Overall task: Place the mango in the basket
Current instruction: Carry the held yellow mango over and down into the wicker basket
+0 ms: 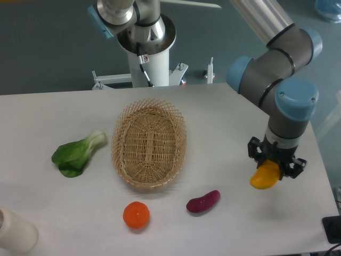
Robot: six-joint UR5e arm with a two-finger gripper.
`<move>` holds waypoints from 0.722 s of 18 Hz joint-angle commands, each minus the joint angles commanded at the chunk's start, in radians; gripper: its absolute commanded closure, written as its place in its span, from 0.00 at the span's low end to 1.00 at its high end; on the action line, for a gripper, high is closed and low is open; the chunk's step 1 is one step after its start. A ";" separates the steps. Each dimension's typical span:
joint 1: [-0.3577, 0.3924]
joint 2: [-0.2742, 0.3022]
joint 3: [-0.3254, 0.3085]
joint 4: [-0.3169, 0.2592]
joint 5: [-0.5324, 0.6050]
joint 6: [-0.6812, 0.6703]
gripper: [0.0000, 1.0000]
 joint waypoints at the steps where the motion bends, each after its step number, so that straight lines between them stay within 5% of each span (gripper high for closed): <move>1: -0.014 0.011 -0.020 0.000 0.002 0.000 0.51; 6: -0.075 0.090 -0.144 0.015 0.002 -0.008 0.51; 10: -0.132 0.161 -0.291 0.104 0.005 -0.009 0.51; 13: -0.186 0.190 -0.341 0.127 0.005 -0.037 0.51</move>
